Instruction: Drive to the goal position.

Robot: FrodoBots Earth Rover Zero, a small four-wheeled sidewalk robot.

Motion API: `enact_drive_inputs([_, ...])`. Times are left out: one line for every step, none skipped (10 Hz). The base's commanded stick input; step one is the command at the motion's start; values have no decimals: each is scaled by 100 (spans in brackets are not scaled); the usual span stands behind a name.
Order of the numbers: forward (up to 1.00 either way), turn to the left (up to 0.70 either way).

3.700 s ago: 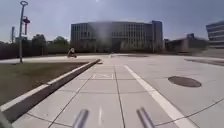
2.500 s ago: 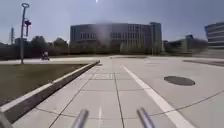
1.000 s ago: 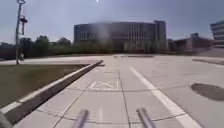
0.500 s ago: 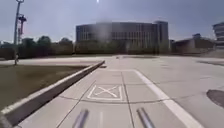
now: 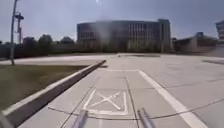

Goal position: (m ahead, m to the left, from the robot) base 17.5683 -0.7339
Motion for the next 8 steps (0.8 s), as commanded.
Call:
enact_drive_inputs([70, -29])
enact_drive_inputs([70, -29])
enact_drive_inputs([70, -15])
enact_drive_inputs([70, 0])
enact_drive_inputs([70, 0])
enact_drive_inputs([70, 0])
enact_drive_inputs([70, 0])
enact_drive_inputs([70, 0])
